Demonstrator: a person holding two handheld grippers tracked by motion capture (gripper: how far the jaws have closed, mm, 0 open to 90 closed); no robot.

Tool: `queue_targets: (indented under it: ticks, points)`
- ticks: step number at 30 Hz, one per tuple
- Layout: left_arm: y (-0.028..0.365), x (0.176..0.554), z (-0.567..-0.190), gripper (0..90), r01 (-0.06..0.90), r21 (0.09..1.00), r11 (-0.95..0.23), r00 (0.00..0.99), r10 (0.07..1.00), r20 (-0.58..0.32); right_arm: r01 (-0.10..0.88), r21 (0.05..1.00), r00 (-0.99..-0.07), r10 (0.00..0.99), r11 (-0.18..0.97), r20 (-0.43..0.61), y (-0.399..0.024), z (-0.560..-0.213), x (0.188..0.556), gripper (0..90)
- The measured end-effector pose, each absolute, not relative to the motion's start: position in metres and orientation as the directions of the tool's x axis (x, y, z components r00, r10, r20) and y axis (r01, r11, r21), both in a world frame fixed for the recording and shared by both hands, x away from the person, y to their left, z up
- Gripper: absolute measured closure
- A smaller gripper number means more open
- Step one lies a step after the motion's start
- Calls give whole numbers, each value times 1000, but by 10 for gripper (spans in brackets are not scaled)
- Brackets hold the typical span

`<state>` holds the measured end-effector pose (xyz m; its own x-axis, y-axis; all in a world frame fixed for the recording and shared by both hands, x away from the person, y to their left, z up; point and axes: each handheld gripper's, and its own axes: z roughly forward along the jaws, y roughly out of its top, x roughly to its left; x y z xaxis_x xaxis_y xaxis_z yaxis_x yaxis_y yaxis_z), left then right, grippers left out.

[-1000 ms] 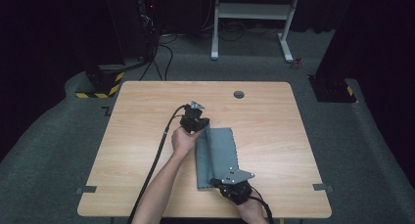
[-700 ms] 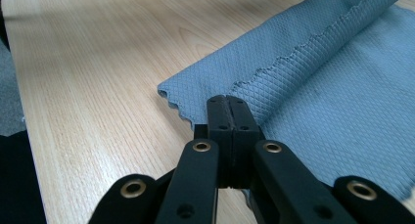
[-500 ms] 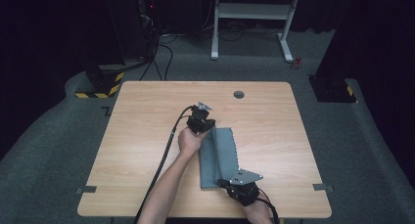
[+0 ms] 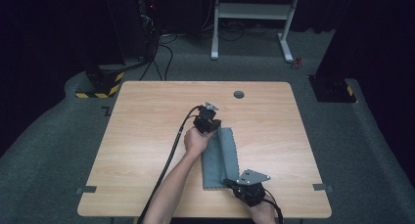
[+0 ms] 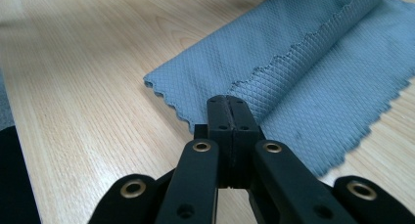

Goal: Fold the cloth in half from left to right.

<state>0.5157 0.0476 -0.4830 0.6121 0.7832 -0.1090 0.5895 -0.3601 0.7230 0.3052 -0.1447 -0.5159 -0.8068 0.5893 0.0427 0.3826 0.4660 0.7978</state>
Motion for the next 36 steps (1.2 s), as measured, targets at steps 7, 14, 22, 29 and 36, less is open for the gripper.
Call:
queue_targets:
  ticks: [7,14,22,29,36]
  points:
    - [41,517,-486,889,593,715,-371,614,782,-103,399,794,-797,602,460,51,-152,-518,304,900]
    - [34,517,-487,889,591,715,-374,617,781,-102,407,796,-790,610,449,60,-156,-518,304,900]
    - [29,519,-493,885,597,703,-386,613,785,-90,439,781,-774,628,444,79,-162,-521,306,900]
    - [22,519,-497,873,592,699,-401,613,787,-68,462,769,-761,642,441,89,-165,-522,308,896]
    - [18,520,-499,846,579,705,-409,619,783,-55,480,756,-752,652,445,95,-167,-523,309,877]
